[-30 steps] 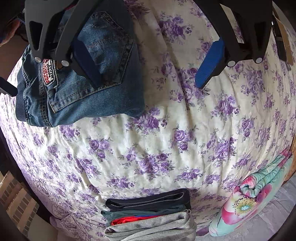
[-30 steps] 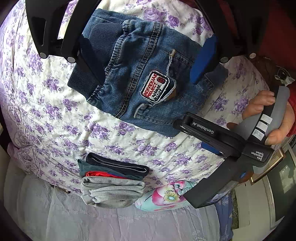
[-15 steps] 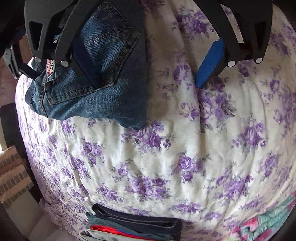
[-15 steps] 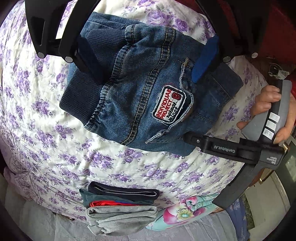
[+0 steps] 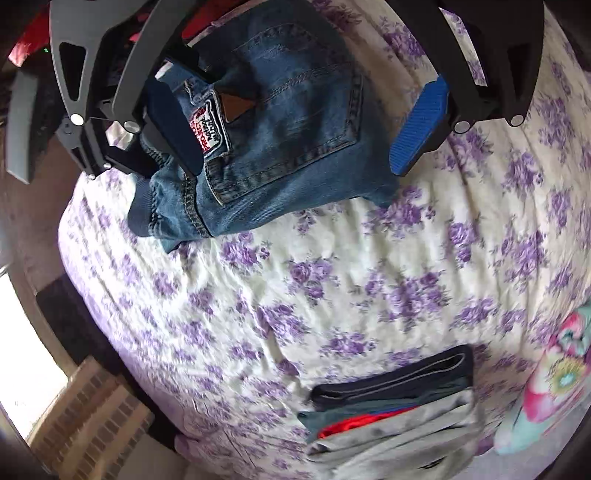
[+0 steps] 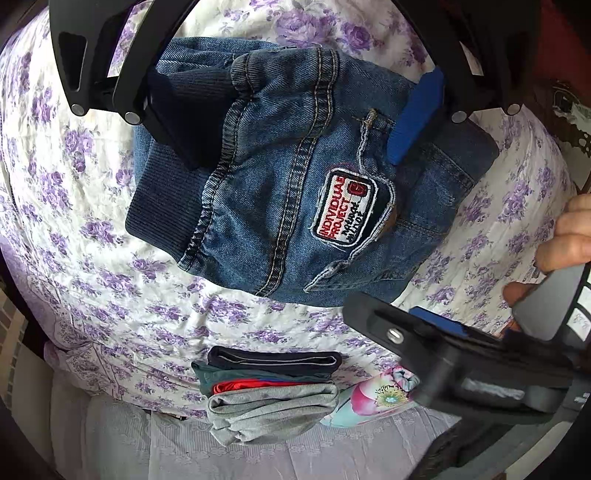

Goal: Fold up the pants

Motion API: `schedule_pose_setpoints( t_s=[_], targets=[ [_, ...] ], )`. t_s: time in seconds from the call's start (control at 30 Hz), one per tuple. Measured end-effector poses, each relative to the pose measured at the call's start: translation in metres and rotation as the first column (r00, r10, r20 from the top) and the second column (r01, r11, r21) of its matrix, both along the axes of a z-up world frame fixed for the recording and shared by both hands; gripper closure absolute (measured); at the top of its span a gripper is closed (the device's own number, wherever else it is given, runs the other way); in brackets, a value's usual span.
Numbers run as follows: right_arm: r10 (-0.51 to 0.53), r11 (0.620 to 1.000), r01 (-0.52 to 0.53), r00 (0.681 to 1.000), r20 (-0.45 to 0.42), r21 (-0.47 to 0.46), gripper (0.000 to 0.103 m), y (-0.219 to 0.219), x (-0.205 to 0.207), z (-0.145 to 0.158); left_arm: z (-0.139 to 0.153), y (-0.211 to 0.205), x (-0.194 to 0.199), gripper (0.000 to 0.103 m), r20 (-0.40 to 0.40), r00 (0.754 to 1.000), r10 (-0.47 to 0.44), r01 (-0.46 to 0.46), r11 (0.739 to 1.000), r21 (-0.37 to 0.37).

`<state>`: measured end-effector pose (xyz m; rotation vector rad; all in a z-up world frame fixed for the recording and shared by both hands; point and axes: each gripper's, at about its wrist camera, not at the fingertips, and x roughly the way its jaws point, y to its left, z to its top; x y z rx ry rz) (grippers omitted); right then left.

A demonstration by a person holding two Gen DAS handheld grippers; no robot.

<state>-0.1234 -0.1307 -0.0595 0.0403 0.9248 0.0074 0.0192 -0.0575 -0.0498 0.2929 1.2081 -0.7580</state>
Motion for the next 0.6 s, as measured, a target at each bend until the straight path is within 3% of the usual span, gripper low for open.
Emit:
schedule_pose_setpoints(
  t_s=[0.13,0.27,0.33,0.43,0.53,0.6],
  targets=[
    [0.105,0.994,-0.106,0.994,0.036,0.033,0.003,-0.01,-0.005,-0.002,-0.032,-0.042,-0.007,0.004,0.131,0.991,-0.028,0.0,0.978,0.208],
    [0.226,0.973,-0.228,0.973,0.048,0.029,0.003,-0.018,-0.006,-0.002,-0.036,-0.048,-0.008,0.004,0.172,0.984,0.055,-0.096,0.966,0.241],
    [0.28,0.959,-0.282,0.957,0.069,0.02,0.003,-0.02,-0.011,-0.004,-0.033,-0.046,-0.008,0.004,0.158,0.986,0.059,-0.097,0.965,0.245],
    [0.339,0.94,-0.341,0.937,0.082,0.008,0.003,-0.023,-0.015,-0.004,-0.016,-0.036,-0.008,0.004,0.102,0.986,0.134,-0.153,0.968,0.201],
    [0.381,0.924,-0.383,0.92,0.091,0.008,0.003,-0.026,-0.018,-0.003,0.014,-0.024,-0.024,0.004,0.137,0.977,0.162,-0.177,0.979,0.102],
    [0.395,0.917,-0.399,0.913,0.099,0.017,0.003,-0.028,-0.018,-0.002,0.019,-0.025,-0.034,0.004,0.162,0.976,0.142,-0.16,0.981,0.105]
  ],
)
